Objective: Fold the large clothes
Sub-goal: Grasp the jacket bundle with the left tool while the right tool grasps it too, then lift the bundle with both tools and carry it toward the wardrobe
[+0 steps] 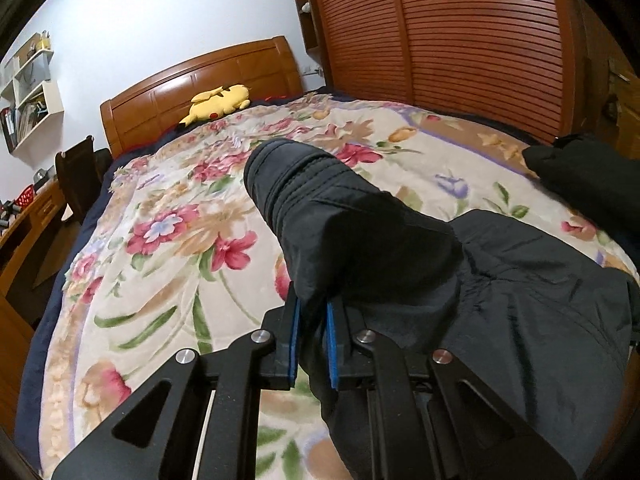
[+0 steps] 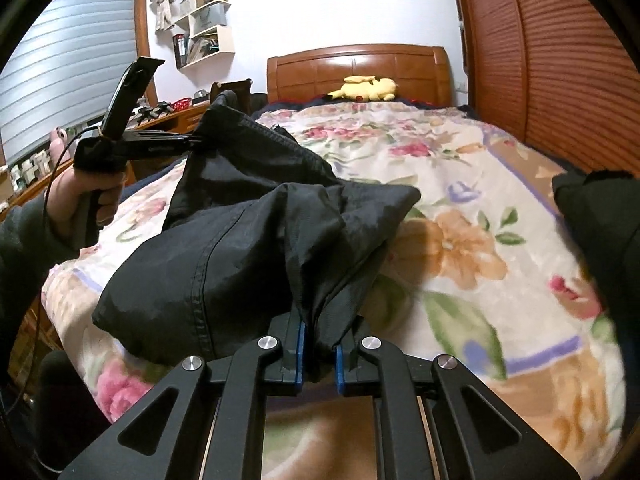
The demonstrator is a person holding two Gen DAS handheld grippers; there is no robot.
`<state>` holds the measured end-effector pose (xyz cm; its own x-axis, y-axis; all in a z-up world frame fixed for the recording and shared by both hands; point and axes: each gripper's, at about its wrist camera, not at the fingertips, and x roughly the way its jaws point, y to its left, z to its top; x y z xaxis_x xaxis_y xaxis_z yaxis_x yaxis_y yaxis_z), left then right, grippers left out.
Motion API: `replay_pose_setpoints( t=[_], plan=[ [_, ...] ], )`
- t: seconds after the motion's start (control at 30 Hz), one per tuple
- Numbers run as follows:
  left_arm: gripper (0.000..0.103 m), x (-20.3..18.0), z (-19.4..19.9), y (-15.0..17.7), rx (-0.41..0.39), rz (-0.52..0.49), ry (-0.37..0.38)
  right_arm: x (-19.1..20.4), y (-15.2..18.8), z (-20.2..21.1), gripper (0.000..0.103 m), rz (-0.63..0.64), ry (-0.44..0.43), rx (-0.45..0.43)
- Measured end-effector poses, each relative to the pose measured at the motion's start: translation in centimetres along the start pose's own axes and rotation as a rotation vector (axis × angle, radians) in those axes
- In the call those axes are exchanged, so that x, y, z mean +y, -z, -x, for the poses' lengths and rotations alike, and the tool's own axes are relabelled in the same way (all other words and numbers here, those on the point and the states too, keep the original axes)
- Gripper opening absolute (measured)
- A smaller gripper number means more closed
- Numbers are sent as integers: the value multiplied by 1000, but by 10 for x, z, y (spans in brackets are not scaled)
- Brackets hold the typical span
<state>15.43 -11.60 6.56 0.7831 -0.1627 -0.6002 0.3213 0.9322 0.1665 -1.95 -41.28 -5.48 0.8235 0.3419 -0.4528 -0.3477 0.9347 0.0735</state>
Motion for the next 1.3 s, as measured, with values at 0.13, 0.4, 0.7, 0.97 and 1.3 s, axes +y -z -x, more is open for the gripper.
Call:
replay_pose_setpoints(
  t=[0.13,0.4,0.7,0.97,1.3],
  plan=[
    [12,-7,11,0,-6,-7,1,-3,-1,6,10,19,15,-3],
    [12,-27,26,-4,-23,-40,2,-14,3,15,10,30,34,-2],
    [12,-58,38,-18,-63,-77,17,-23,-4,30,10,56,93,-8],
    [12,-97,42,-48,-129,-90,63,-38,-32,46,10,113,218,-20],
    [12,-178,55,-135,-270,-88,169,-79,-79,104,10,131,429,-73]
  ],
)
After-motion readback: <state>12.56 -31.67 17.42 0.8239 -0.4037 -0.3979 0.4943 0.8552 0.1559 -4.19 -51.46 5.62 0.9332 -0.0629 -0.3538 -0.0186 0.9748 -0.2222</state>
